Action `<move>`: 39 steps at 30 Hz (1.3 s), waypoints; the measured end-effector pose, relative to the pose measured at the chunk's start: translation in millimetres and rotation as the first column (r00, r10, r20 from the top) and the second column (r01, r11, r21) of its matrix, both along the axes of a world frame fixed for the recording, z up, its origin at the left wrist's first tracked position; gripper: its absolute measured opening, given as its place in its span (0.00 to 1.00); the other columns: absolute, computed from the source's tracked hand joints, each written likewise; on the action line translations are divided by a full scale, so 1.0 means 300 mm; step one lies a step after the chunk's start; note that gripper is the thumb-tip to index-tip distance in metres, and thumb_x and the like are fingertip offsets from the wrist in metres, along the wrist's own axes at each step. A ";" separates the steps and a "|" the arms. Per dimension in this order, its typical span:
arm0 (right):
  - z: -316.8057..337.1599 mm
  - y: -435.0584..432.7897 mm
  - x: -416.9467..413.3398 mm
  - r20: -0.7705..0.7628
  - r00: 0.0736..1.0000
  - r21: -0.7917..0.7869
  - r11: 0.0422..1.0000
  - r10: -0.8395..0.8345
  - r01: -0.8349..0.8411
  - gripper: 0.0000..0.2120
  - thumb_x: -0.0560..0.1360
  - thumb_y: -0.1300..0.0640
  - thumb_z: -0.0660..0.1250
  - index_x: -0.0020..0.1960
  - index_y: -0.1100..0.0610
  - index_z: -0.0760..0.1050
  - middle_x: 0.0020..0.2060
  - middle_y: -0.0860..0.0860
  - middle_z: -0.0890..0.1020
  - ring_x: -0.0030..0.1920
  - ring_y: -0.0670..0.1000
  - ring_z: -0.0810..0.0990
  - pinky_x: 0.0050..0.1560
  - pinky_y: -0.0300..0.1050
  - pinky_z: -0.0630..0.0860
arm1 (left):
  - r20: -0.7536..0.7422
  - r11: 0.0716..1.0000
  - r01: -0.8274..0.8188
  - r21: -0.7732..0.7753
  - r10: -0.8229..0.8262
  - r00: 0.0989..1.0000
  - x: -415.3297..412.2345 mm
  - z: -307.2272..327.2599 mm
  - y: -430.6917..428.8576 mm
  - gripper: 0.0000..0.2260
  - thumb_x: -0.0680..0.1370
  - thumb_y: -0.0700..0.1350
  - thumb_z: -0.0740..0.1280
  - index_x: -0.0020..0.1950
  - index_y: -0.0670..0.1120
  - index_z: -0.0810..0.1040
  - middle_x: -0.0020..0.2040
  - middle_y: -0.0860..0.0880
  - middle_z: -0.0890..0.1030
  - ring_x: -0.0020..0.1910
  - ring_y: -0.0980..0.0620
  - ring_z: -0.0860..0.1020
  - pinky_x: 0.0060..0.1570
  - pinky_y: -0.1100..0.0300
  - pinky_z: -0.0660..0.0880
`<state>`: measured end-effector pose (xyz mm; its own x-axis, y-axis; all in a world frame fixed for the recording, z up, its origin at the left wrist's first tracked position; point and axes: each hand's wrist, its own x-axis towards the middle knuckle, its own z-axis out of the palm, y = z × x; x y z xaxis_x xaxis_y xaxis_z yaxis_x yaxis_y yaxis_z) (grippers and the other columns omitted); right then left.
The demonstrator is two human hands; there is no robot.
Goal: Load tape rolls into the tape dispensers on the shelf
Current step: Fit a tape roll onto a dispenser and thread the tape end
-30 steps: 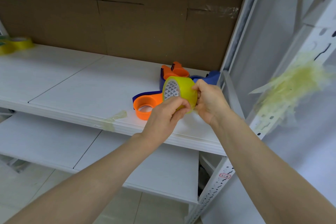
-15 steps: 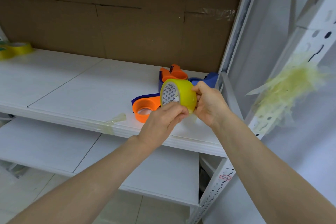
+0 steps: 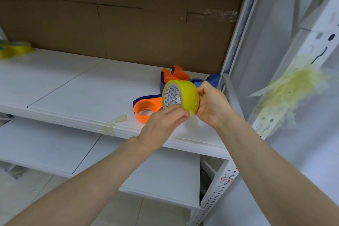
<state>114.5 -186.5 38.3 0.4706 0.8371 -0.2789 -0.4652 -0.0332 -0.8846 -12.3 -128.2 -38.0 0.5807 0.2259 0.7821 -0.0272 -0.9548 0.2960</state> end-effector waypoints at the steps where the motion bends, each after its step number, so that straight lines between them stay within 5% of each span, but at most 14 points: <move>1: -0.003 -0.002 0.000 0.011 1.000 0.011 1.000 0.010 -0.010 0.19 0.74 0.63 0.56 0.63 0.70 0.68 0.61 0.68 0.75 0.58 0.62 0.79 0.55 0.57 0.77 | 0.000 1.000 0.001 -0.018 -0.001 1.000 -0.001 0.000 -0.001 0.04 0.78 0.48 0.59 0.49 0.50 0.71 0.43 0.45 0.80 0.40 0.49 0.78 0.35 0.57 0.77; 5: -0.001 -0.009 -0.008 0.041 0.999 0.098 0.994 0.035 -0.039 0.06 0.75 0.66 0.55 0.49 0.62 0.69 0.49 0.63 0.75 0.51 0.59 0.77 0.53 0.54 0.77 | 0.031 0.991 0.040 -0.127 -0.036 0.999 -0.005 0.006 -0.007 0.02 0.78 0.46 0.60 0.48 0.50 0.72 0.42 0.50 0.79 0.41 0.56 0.76 0.39 0.70 0.72; 13: -0.003 -0.019 -0.023 0.042 0.999 0.163 0.986 0.031 -0.038 0.10 0.75 0.69 0.54 0.51 0.64 0.71 0.51 0.63 0.76 0.52 0.59 0.78 0.53 0.54 0.77 | 0.066 0.981 0.057 -0.183 -0.045 0.997 -0.002 0.008 -0.008 0.02 0.77 0.44 0.62 0.47 0.50 0.73 0.42 0.54 0.77 0.41 0.60 0.76 0.38 0.69 0.74; 18: 0.000 -0.023 -0.036 0.019 1.000 0.144 0.990 -0.009 0.006 0.11 0.74 0.69 0.54 0.50 0.64 0.74 0.49 0.62 0.79 0.48 0.59 0.80 0.51 0.53 0.78 | 0.071 0.991 0.032 -0.131 -0.023 0.997 0.006 0.001 -0.003 0.02 0.77 0.45 0.62 0.47 0.49 0.73 0.40 0.47 0.81 0.41 0.57 0.76 0.38 0.70 0.73; 23: -0.001 -0.020 -0.035 0.032 0.999 0.151 0.989 -0.003 -0.002 0.16 0.73 0.70 0.52 0.53 0.63 0.76 0.50 0.61 0.80 0.47 0.57 0.82 0.51 0.53 0.80 | 0.075 0.995 -0.008 -0.097 0.015 0.997 0.013 -0.003 0.006 0.08 0.77 0.44 0.63 0.45 0.40 0.78 0.39 0.45 0.81 0.40 0.55 0.76 0.39 0.74 0.70; 27: 0.001 -0.023 -0.041 0.017 1.000 0.182 0.983 -0.019 0.016 0.17 0.71 0.74 0.52 0.49 0.65 0.77 0.41 0.59 0.81 0.42 0.56 0.82 0.46 0.50 0.81 | 0.084 0.992 0.028 -0.127 -0.017 0.996 0.013 0.010 0.008 0.03 0.76 0.44 0.63 0.47 0.46 0.76 0.39 0.47 0.81 0.42 0.57 0.76 0.40 0.78 0.69; 34: 0.000 -0.020 -0.018 -0.092 0.993 0.244 0.969 0.072 -0.047 0.13 0.74 0.66 0.55 0.57 0.65 0.70 0.50 0.62 0.77 0.48 0.57 0.79 0.47 0.50 0.80 | 0.073 0.986 0.056 -0.157 -0.045 0.996 0.005 0.024 0.019 0.03 0.77 0.46 0.62 0.48 0.49 0.73 0.40 0.47 0.81 0.41 0.57 0.77 0.37 0.69 0.74; 39: -0.012 -0.013 -0.032 -0.009 1.000 0.212 0.977 0.027 -0.024 0.22 0.68 0.75 0.51 0.57 0.68 0.74 0.49 0.63 0.78 0.49 0.59 0.80 0.50 0.50 0.80 | 0.072 0.989 0.040 -0.140 -0.030 0.997 0.011 0.023 0.016 0.03 0.77 0.46 0.62 0.47 0.48 0.74 0.40 0.50 0.80 0.41 0.59 0.76 0.38 0.74 0.71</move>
<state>104.9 -190.5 34.9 0.4462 0.8894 -0.0992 -0.4774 0.1428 -0.8670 -9.1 -123.3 -31.1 0.5355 0.3173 0.7826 -0.0851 -0.9017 0.4239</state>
